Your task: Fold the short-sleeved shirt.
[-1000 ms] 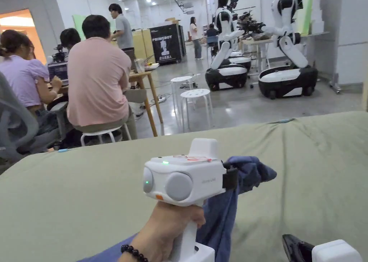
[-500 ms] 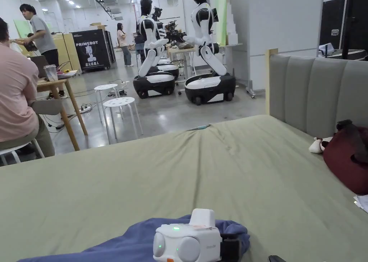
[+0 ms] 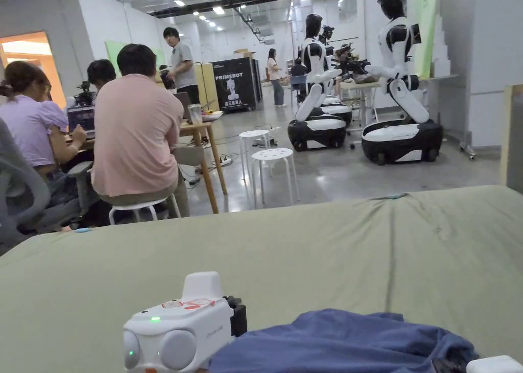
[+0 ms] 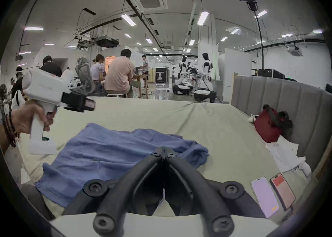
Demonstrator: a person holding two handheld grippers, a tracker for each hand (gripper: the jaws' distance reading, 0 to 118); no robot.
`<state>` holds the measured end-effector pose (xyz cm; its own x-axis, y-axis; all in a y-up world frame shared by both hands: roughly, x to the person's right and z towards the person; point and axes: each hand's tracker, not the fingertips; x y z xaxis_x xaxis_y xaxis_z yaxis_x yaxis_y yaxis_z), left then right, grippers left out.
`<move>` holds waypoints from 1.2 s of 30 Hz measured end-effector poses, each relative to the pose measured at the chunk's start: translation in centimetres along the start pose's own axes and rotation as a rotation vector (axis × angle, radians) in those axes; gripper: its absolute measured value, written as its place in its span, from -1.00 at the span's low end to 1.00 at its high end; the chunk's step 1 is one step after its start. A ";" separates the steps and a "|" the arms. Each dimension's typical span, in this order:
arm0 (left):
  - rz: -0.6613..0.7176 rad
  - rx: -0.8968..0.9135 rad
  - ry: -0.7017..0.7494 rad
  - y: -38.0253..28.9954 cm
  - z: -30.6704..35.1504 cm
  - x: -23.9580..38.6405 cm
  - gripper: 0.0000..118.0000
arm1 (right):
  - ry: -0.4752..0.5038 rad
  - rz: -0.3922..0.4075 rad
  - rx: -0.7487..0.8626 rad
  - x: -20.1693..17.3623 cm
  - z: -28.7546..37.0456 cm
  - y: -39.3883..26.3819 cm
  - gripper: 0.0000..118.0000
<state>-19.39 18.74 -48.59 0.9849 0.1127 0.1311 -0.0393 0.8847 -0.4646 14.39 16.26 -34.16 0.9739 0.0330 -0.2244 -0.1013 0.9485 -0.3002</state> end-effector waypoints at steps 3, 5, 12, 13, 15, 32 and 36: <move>0.025 -0.014 0.118 0.0 -0.9 -4.9 -0.54 | 0.026 0.027 -0.009 -1.3 -1.0 0.1 -0.99; 0.045 -0.054 0.181 0.1 -2.9 -8.0 0.83 | 0.048 0.055 -0.026 -1.9 -2.2 -0.3 -0.99; 0.099 -0.212 0.266 -1.1 -12.5 -15.7 0.77 | 0.096 0.150 -0.072 -2.7 -7.4 -1.8 -0.99; 0.091 -0.239 0.275 -1.4 -13.5 -16.1 0.77 | 0.093 0.152 -0.079 -2.7 -8.1 -2.1 -0.99; 0.039 -0.272 0.256 -2.5 -15.4 -16.3 0.77 | 0.086 0.151 -0.098 -2.6 -9.4 -2.6 -0.99; -0.065 -0.181 0.161 0.5 -9.3 -8.2 -0.96 | -0.036 0.013 -0.237 2.3 -9.0 -2.7 0.06; -0.095 -0.109 0.127 1.7 -5.6 -6.4 -0.96 | -0.114 -0.063 -0.284 5.5 -8.6 -3.9 0.99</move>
<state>-24.85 17.01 -55.17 0.9970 -0.0331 0.0700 0.0662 0.8335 -0.5485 18.40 10.01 -42.17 0.9949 0.0274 -0.0970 -0.0774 0.8240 -0.5612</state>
